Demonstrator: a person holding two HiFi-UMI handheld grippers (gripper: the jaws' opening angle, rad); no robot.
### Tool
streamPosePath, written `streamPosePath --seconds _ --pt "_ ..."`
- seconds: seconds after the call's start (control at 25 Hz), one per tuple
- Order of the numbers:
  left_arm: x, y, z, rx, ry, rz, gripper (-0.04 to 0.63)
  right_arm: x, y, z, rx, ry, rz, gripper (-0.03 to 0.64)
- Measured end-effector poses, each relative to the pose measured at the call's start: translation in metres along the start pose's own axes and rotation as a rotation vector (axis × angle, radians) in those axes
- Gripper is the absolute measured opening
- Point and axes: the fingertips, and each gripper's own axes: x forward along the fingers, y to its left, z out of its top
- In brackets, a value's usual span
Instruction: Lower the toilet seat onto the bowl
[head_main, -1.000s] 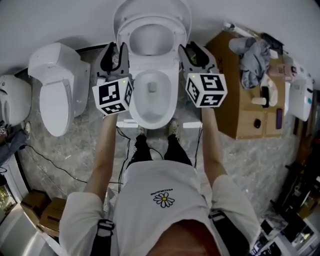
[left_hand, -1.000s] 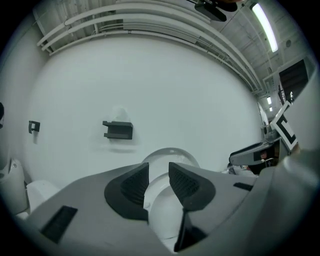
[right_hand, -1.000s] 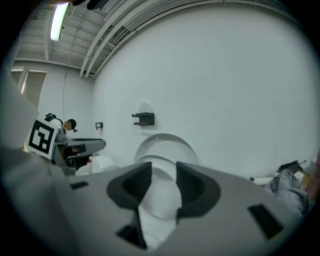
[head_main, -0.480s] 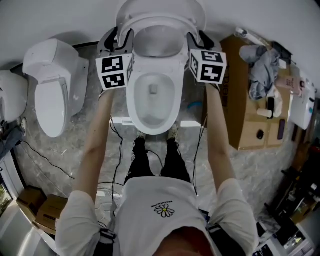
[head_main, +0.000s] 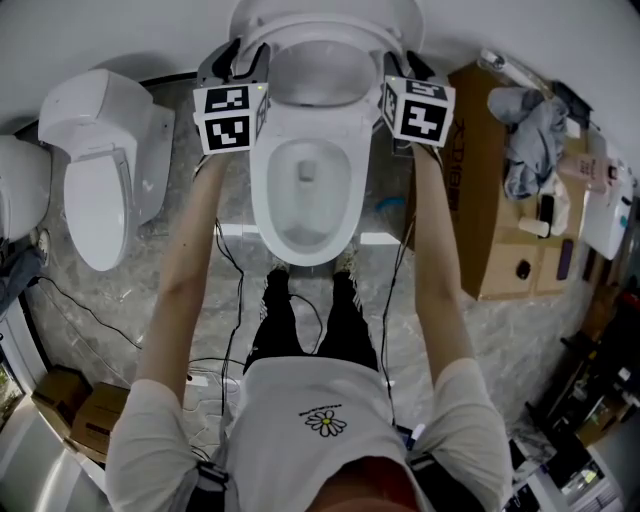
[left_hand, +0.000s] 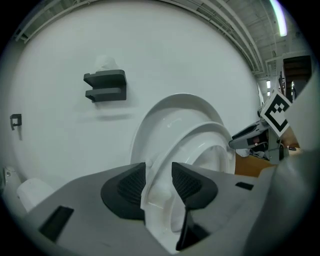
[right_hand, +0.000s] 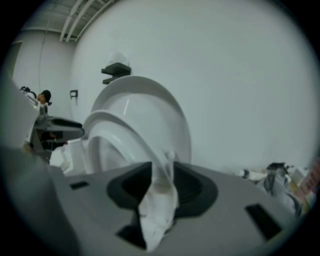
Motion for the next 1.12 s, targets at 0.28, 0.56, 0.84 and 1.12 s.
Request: streamPosePath --seconds 0.28,0.56,0.84,1.12 --pt "0.006 0.009 -0.002 0.032 0.038 0.031 0.145 0.006 -0.002 0.003 -0.003 0.003 -0.007 0.122" --pt "0.012 0.005 -0.005 0.130 0.059 0.028 0.075 0.009 -0.004 0.002 -0.019 0.012 -0.006 0.100" --pt "0.010 0.005 -0.007 0.129 0.058 0.030 0.069 0.007 -0.003 -0.001 -0.075 0.004 -0.028 0.083" --pt "-0.005 0.000 -0.005 0.108 0.044 0.013 0.069 -0.006 0.000 -0.005 -0.095 -0.002 -0.026 0.077"
